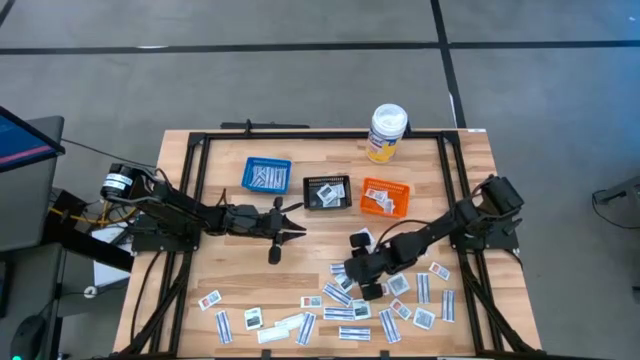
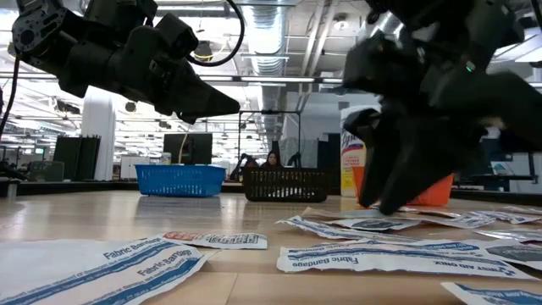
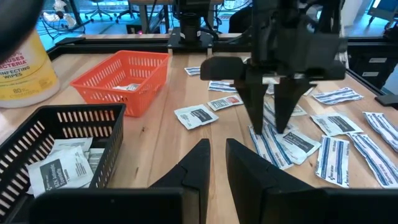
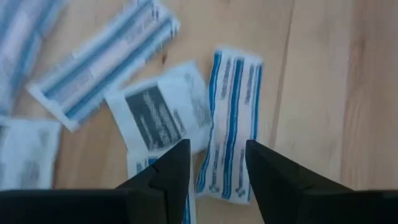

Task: Pick & Place First Aid Supplies
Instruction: Put the bandage into the blue container

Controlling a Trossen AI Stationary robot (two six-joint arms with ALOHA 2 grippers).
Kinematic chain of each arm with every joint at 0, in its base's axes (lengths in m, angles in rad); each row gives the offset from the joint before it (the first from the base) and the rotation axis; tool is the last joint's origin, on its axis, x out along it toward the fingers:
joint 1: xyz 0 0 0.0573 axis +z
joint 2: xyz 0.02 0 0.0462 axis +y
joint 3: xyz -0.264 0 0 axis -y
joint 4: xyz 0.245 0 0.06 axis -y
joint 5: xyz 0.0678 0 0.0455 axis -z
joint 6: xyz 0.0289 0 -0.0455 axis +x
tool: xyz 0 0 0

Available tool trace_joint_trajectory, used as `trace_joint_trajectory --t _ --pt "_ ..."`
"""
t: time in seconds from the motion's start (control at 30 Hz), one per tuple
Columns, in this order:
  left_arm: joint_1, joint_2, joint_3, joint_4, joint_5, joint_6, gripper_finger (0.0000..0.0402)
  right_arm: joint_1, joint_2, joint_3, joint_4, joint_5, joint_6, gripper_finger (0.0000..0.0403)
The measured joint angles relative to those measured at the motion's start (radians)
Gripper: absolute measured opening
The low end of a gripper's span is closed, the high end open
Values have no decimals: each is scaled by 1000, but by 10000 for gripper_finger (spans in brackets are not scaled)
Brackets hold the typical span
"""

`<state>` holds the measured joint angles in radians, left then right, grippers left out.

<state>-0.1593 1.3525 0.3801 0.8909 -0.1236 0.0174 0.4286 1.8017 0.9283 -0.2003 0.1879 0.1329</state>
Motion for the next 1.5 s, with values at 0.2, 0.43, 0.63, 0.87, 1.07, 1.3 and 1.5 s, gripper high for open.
trace_joint_trajectory --t 0.2,0.43,0.63,0.87,1.07,1.3,1.5 --pt "0 0 0 0 0 0 53 1 16 2 -14 -2 0 130" --pt "0 0 0 0 0 0 53 -17 10 2 -25 -4 -8 50" --pt "0 0 0 0 -1 0 53 -45 3 2 -32 -6 -8 15" --pt "0 0 0 0 -2 0 53 -46 -95 57 -132 -3 -16 6" --pt "0 0 0 0 -2 -3 53 -57 -277 64 -158 76 -120 1" --pt "0 0 0 1 -2 -48 53 -60 -301 23 -126 80 -47 4" --pt "0 0 0 9 -2 -48 53 -35 -131 25 -88 39 -58 29"
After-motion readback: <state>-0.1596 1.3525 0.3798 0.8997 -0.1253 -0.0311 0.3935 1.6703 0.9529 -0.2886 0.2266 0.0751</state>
